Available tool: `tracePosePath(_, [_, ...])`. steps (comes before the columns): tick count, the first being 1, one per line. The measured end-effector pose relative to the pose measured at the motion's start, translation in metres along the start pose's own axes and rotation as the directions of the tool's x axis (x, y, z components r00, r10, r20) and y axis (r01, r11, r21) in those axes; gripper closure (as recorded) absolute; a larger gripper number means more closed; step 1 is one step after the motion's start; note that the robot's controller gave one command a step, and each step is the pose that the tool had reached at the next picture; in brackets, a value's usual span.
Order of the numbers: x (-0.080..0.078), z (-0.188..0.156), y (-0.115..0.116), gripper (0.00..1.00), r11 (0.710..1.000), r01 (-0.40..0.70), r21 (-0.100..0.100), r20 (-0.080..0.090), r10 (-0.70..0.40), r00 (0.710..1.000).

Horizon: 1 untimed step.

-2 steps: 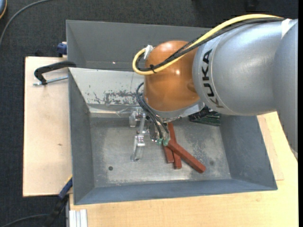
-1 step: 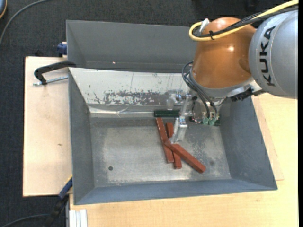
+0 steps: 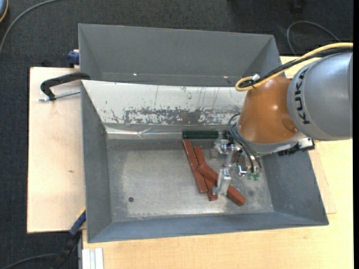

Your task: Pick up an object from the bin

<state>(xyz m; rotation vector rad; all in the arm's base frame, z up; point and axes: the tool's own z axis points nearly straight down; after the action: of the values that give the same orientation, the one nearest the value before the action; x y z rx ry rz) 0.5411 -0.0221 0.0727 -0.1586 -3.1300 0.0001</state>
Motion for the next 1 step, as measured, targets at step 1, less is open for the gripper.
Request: tracePosePath(1, [-0.0022, -0.0049, 0.0026, 1.00, 1.000, 0.004, -0.002, 0.009, -0.004, 1.000])
